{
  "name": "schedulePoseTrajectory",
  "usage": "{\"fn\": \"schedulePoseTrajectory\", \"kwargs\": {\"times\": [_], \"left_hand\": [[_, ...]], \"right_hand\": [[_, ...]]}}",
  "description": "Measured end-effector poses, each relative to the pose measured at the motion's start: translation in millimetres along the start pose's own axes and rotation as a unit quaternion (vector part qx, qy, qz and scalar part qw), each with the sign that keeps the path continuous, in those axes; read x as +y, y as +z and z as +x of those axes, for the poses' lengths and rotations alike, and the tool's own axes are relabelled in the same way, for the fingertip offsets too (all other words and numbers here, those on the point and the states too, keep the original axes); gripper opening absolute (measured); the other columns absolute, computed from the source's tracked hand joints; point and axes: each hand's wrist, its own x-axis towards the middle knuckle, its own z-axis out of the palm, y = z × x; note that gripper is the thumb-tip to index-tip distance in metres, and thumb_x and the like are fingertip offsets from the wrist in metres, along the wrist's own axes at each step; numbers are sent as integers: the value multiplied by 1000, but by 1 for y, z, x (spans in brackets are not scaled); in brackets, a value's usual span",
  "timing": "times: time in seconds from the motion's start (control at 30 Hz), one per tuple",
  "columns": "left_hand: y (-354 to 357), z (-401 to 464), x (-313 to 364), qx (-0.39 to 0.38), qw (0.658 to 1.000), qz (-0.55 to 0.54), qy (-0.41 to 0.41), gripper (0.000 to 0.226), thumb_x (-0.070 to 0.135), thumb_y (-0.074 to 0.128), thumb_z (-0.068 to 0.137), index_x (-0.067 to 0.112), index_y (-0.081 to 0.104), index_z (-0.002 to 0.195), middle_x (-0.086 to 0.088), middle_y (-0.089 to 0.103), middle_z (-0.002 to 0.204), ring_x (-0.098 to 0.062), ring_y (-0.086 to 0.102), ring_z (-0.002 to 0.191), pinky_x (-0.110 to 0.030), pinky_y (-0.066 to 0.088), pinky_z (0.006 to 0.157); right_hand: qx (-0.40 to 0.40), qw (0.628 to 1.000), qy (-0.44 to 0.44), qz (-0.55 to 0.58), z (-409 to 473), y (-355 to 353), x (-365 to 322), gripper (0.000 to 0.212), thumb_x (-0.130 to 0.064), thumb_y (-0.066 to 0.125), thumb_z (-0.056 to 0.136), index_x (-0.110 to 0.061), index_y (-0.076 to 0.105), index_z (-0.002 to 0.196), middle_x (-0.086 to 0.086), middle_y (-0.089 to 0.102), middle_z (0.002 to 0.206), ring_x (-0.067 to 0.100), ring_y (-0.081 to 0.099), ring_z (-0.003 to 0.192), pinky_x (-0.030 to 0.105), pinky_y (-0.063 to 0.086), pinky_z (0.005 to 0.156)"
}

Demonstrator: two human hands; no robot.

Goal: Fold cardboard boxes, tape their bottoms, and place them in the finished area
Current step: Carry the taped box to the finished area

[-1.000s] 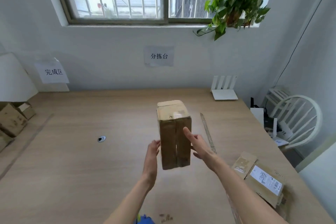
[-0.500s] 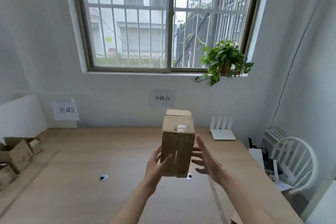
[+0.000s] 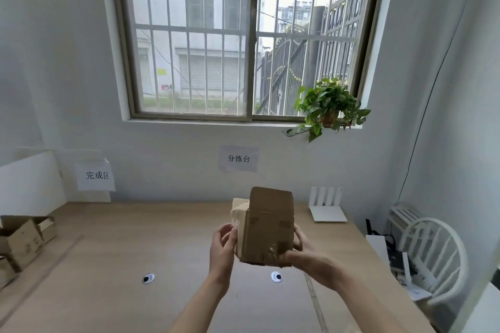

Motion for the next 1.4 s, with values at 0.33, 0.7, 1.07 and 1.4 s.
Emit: {"fn": "schedulePoseTrajectory", "kwargs": {"times": [0.33, 0.7, 1.07, 1.4], "left_hand": [[-12, -1, -4, -154, 973, -116, -125, 95, 51, 94, 60, 60, 41, 137, -1, 60, 138, -35, 67, 115, -61, 57, 85], [-11, 2, 2, -114, 973, -180, -91, 92, 14, 77, 85, 36, 25, 157, -2, 67, 133, -30, 65, 121, -52, 59, 85], [-4, -1, -6, -89, 981, -166, -49, 90, 17, 86, 79, 35, 36, 152, 2, 62, 141, -28, 64, 123, -48, 59, 85], [-44, -14, 11, 53, 998, -26, -23, 75, 33, 91, 72, 42, 54, 137, 3, 67, 130, -16, 70, 111, -42, 62, 79]], "right_hand": [[34, 999, 15, -18, -3, -8, 0, 52, -52, 73, 88, -32, 57, 134, -1, 68, 130, 17, 66, 117, 31, 57, 88], [250, 939, -163, -172, 23, 24, 7, 124, -14, 86, 73, -63, 2, 150, -23, 46, 144, 13, 54, 130, 46, 56, 97], [272, 919, -158, -236, 40, 41, -6, 124, -85, 77, 46, -71, 3, 144, -9, 28, 141, 18, 55, 114, 38, 57, 82], [200, 928, -180, -257, 77, 61, -5, 113, -79, 79, 51, -68, 16, 144, -9, 30, 134, 16, 56, 113, 41, 58, 86]]}}
